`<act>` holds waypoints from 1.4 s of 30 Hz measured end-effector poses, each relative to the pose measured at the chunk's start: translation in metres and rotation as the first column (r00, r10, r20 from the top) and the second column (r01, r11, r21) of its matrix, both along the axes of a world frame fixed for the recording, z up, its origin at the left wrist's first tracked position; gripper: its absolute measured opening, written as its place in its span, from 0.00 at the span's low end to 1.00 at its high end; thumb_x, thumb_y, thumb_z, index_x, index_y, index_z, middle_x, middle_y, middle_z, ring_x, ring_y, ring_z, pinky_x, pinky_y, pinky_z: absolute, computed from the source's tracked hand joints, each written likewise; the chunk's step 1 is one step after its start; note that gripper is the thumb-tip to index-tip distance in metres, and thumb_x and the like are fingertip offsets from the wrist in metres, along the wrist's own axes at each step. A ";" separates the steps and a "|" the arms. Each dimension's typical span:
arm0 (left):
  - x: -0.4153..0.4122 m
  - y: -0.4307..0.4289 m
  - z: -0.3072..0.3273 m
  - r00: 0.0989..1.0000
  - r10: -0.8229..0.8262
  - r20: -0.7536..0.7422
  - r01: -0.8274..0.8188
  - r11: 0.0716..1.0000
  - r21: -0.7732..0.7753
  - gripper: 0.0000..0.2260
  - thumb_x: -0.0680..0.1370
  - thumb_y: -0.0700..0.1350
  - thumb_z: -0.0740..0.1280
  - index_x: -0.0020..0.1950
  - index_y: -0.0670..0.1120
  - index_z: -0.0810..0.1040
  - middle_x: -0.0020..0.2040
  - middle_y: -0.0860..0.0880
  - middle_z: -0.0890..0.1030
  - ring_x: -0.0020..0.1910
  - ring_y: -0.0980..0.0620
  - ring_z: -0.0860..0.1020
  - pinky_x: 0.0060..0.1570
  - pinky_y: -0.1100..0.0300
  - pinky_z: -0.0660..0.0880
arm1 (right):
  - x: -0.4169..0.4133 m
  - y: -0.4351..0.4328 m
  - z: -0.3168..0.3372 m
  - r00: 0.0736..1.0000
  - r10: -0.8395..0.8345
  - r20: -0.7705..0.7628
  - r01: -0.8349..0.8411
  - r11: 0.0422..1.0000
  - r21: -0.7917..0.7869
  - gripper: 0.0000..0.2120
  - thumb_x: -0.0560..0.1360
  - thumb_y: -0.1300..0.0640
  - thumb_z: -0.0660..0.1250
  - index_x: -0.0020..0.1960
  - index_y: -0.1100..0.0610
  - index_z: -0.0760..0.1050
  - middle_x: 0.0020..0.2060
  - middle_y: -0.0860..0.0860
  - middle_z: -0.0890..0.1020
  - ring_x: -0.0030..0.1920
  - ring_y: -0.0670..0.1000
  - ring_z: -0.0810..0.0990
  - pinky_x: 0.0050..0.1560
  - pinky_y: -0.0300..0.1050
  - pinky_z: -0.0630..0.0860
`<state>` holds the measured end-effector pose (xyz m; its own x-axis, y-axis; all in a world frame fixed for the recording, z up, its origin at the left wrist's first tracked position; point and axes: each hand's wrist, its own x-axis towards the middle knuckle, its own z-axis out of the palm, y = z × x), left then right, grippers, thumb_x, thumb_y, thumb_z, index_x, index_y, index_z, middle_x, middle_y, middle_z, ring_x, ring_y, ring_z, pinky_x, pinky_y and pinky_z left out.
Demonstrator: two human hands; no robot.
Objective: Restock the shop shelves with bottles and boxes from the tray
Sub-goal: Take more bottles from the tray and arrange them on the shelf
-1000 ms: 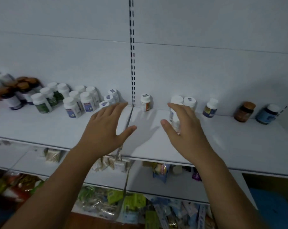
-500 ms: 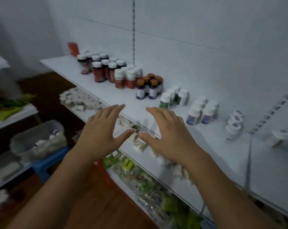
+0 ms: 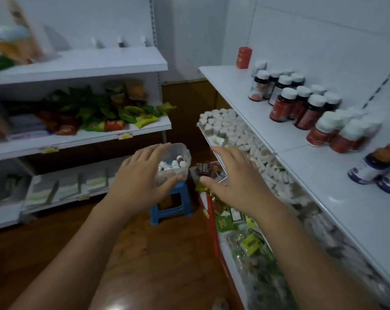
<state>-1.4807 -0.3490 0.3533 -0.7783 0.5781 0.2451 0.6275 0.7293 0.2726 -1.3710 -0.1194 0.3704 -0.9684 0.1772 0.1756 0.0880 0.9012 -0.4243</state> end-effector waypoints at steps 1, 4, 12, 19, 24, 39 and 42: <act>-0.009 -0.002 -0.005 1.000 0.020 0.014 -0.020 1.000 -0.007 0.37 0.79 0.74 0.58 0.83 0.59 0.55 0.79 0.56 0.66 0.78 0.51 0.65 0.73 0.46 0.69 | -0.015 0.001 -0.006 1.000 0.008 0.003 -0.007 1.000 -0.017 0.37 0.78 0.34 0.66 0.81 0.43 0.58 0.76 0.44 0.64 0.76 0.48 0.63 0.75 0.54 0.66; -0.045 0.000 -0.026 0.994 0.094 0.057 -0.093 0.995 -0.035 0.37 0.78 0.74 0.58 0.82 0.59 0.56 0.79 0.56 0.67 0.77 0.51 0.67 0.72 0.46 0.70 | -0.071 0.012 -0.032 0.999 0.049 0.009 -0.048 0.996 -0.081 0.36 0.78 0.35 0.68 0.80 0.43 0.59 0.75 0.44 0.66 0.74 0.48 0.66 0.73 0.55 0.69; -0.142 0.037 -0.069 0.941 0.263 0.211 -0.245 0.963 -0.109 0.39 0.77 0.76 0.57 0.83 0.59 0.55 0.80 0.56 0.67 0.76 0.51 0.69 0.71 0.44 0.73 | -0.212 0.056 -0.109 0.982 0.145 0.123 -0.110 0.961 -0.252 0.35 0.77 0.36 0.70 0.79 0.41 0.60 0.73 0.44 0.68 0.71 0.51 0.70 0.67 0.54 0.76; -0.212 0.054 -0.095 0.906 0.302 0.295 -0.283 0.953 -0.107 0.38 0.77 0.73 0.61 0.83 0.58 0.57 0.78 0.54 0.69 0.73 0.51 0.71 0.70 0.47 0.74 | -0.304 0.070 -0.152 0.960 0.185 0.212 -0.112 0.943 -0.313 0.35 0.77 0.38 0.71 0.78 0.42 0.62 0.74 0.45 0.68 0.73 0.51 0.70 0.68 0.58 0.76; -0.279 0.055 -0.136 0.873 0.267 0.409 -0.250 0.963 -0.095 0.37 0.79 0.71 0.63 0.83 0.58 0.56 0.78 0.53 0.69 0.73 0.50 0.72 0.68 0.47 0.75 | -0.362 0.071 -0.182 0.951 0.150 0.272 -0.050 0.938 -0.344 0.33 0.77 0.40 0.72 0.78 0.44 0.63 0.73 0.47 0.69 0.72 0.52 0.71 0.68 0.57 0.76; -0.484 0.110 -0.355 0.252 0.176 0.952 -0.333 0.939 -0.085 0.09 0.84 0.49 0.68 0.62 0.48 0.77 0.50 0.48 0.78 0.51 0.46 0.77 0.52 0.53 0.77 | -0.533 0.039 -0.362 0.718 -0.155 0.679 0.513 0.777 -0.365 0.29 0.79 0.47 0.70 0.77 0.55 0.70 0.66 0.58 0.79 0.64 0.61 0.79 0.57 0.46 0.74; -0.505 0.131 -0.402 0.210 0.172 0.963 -0.302 0.948 -0.104 0.08 0.85 0.42 0.65 0.47 0.51 0.71 0.47 0.42 0.79 0.44 0.45 0.75 0.48 0.48 0.75 | -0.560 0.046 -0.424 0.697 -0.214 0.685 0.553 0.768 -0.323 0.28 0.77 0.41 0.65 0.73 0.54 0.73 0.62 0.60 0.81 0.60 0.63 0.81 0.59 0.52 0.80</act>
